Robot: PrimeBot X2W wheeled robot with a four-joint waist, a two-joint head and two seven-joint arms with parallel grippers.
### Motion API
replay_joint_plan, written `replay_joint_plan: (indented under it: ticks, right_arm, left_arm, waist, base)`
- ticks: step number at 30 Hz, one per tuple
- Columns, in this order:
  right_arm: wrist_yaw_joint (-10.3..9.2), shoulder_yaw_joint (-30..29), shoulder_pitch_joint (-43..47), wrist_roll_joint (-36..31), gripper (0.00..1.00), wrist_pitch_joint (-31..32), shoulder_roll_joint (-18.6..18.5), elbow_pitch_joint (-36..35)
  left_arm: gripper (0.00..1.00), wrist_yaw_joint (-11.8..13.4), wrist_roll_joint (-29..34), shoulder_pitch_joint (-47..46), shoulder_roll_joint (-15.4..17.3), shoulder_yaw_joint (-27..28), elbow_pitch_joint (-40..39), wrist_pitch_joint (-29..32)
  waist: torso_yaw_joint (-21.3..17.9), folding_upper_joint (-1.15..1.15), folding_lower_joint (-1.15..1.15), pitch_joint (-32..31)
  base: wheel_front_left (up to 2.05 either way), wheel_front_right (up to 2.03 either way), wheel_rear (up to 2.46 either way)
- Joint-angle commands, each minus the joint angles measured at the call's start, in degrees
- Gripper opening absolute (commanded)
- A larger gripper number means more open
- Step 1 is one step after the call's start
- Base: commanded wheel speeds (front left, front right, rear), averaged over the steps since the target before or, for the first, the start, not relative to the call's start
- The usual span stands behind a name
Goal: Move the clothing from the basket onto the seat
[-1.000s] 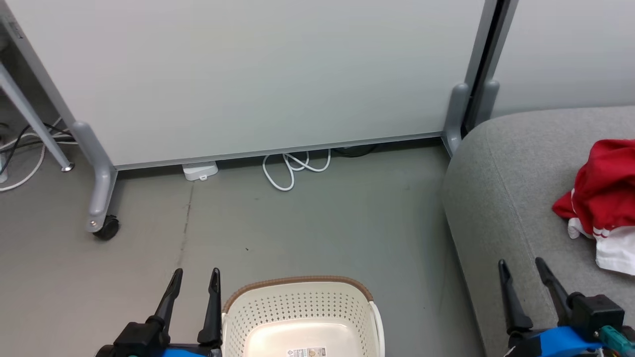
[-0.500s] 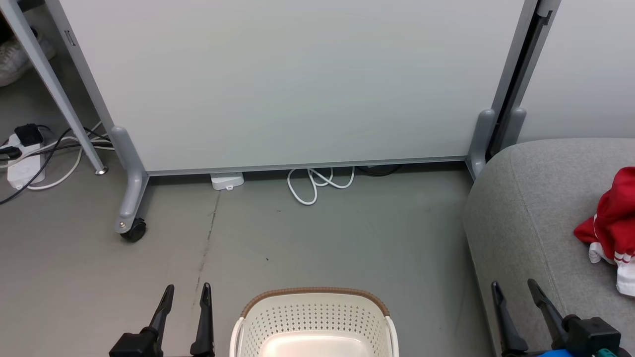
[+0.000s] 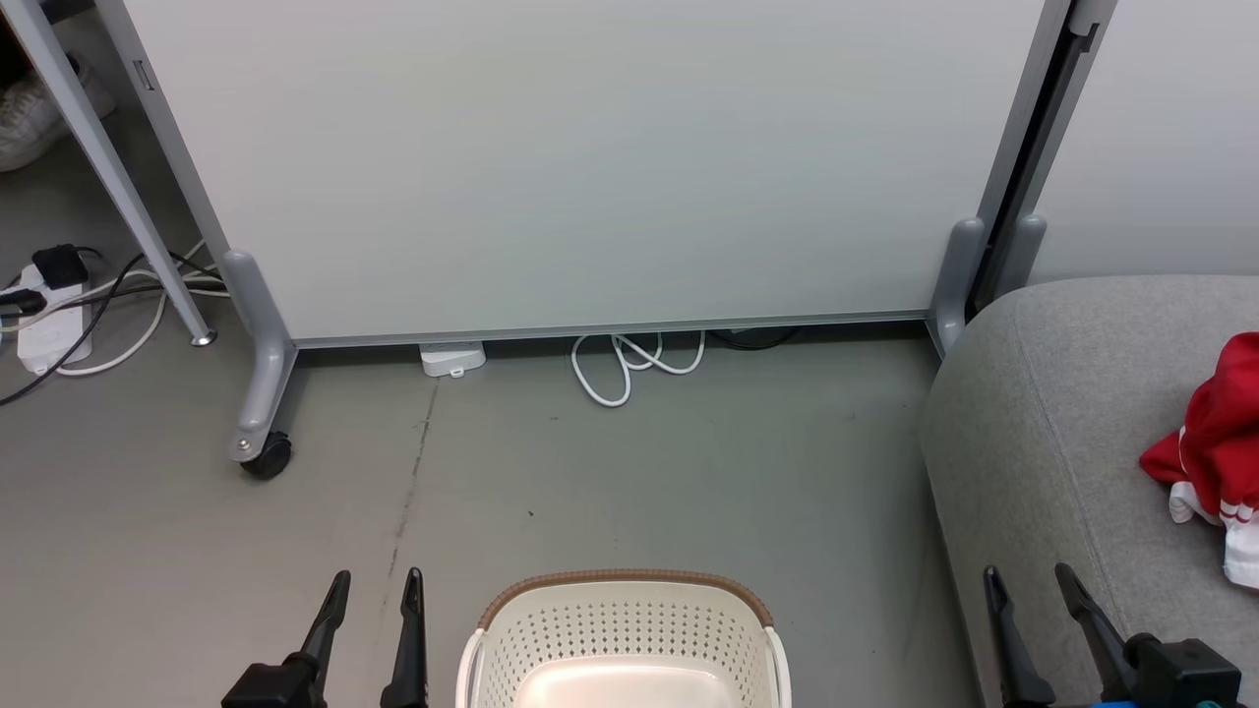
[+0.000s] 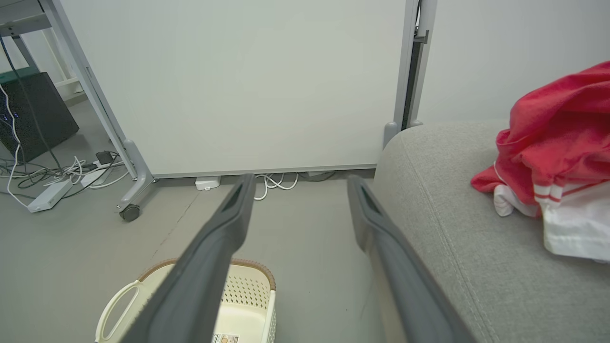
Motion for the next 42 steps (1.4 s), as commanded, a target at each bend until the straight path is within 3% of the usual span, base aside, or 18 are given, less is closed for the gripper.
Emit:
replay_joint_plan:
  ticks: [1, 9, 10, 19, 42]
  right_arm:
    - [0.03, -0.16, 0.56, 0.10, 1.00, -0.44, 0.10, 0.20]
    - [0.03, -0.17, 0.37, 0.41, 1.00, -0.61, 0.11, 0.40]
    - [0.00, -0.09, -0.01, 0.28, 0.00, -0.43, 0.00, 0.38]
    - [0.00, 0.02, 0.16, 0.37, 0.00, -0.32, 0.49, 5.29]
    - [0.01, -0.74, -3.99, 24.79, 0.00, 4.51, 0.33, 5.09]
  left_arm:
    - [1.00, -0.04, -0.02, 0.61, 0.44, -0.22, 0.13, -0.26]
    - [1.00, -0.05, -0.57, 0.48, 0.75, -0.93, -0.06, -0.26]
    - [0.00, 0.00, -0.63, 0.00, 0.40, -1.03, 0.03, 0.01]
    - [0.00, 0.00, -0.82, 2.61, -0.39, -1.54, 4.42, 0.38]
    - [0.00, -0.01, -24.65, -1.58, 0.02, 1.57, 2.25, 6.00]
  waist:
    - [-0.06, 0.00, 0.00, 0.06]
    - [-0.10, 0.00, 0.00, 0.33]
    - [-0.11, 0.00, 0.01, 0.34]
    - [-0.15, 0.00, 0.01, 0.40]
    - [-1.14, 0.00, 0.01, 1.00]
  base:
    - [0.00, 0.00, 0.00]
    - [0.00, 0.00, 0.00]
    - [0.00, 0.00, 0.00]
    - [0.00, 0.00, 0.00]
    - [0.00, 0.00, 0.00]
